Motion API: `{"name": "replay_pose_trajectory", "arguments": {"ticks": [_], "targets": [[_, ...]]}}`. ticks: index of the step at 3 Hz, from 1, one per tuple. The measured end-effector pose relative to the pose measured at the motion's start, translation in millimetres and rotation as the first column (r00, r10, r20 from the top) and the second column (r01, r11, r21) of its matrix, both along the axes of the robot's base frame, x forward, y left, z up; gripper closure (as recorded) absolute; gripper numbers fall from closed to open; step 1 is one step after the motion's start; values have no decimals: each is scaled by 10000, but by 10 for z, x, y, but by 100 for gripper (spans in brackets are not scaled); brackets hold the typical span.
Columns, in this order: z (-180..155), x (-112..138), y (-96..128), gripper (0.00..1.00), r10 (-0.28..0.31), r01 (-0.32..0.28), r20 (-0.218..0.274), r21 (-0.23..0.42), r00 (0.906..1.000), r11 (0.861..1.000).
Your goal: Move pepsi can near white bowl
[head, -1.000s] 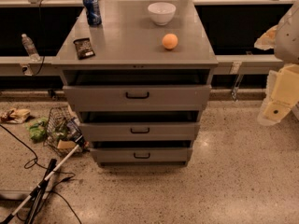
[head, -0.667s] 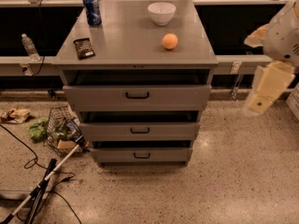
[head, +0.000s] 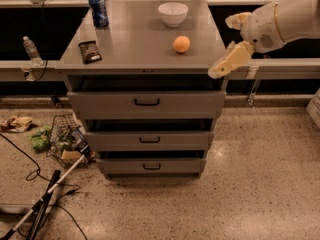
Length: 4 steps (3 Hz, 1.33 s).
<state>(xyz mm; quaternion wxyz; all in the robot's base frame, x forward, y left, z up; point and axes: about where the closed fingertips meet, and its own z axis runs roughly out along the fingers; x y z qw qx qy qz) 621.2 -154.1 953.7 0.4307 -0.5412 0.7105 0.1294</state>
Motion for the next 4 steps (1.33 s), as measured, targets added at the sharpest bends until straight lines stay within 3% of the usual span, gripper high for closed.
{"name": "replay_pose_trajectory", "arguments": {"ticks": [1,2,3,4], "targets": [[-95,746,266,0,121,-162,210,2074,9997,9781],[-648,1728,1038,0,705,-420,-758,3270,9946,9441],[-655,1793,1119,0,647,-388,-692,3247,9955,9450],[-494,2000,1388,0,402,-353,-79,3347,9992,9417]]}}
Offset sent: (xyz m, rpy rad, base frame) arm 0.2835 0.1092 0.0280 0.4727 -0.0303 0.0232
